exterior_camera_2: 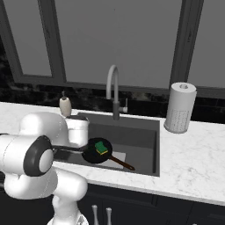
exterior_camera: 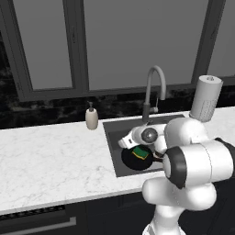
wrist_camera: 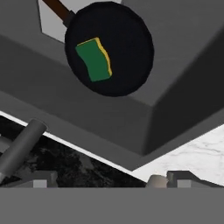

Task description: Pick the pan and sponge and place them into the sink. Then turn on the water.

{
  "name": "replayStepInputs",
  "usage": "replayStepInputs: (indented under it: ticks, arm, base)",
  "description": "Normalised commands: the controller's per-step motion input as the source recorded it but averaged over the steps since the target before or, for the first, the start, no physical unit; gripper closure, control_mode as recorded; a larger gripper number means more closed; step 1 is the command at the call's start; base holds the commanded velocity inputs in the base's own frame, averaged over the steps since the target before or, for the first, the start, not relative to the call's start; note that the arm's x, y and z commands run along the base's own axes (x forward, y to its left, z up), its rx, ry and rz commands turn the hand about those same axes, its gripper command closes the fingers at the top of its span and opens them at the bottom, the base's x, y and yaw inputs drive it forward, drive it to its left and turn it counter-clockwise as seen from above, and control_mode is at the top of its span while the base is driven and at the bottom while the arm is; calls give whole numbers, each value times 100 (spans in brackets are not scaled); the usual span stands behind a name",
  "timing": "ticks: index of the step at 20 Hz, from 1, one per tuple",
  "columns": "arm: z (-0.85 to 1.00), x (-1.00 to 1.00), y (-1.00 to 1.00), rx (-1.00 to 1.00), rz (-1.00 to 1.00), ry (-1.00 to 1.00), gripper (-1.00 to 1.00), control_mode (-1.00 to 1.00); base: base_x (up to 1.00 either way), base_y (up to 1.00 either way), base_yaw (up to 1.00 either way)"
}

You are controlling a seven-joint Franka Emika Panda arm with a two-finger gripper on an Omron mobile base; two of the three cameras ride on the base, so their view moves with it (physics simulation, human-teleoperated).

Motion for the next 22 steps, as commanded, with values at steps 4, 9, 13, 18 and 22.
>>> replayStepInputs:
  ticks: [4, 9, 13, 18, 22]
  arm:
    - [100, -32, 11, 0, -6, 0, -100, -100]
    - [100, -3, -7, 10, 0, 0, -100, -100]
    - [100, 0, -7, 10, 0, 0, -100, -100]
    - [100, -9, -4, 9, 0, -9, -100, -100]
    - [99, -39, 0, 8, 0, -26, -100, -100]
  base:
    - [0, 0, 0]
    - [0, 0, 0]
    - [0, 0, 0]
    - [0, 0, 0]
    - [0, 0, 0]
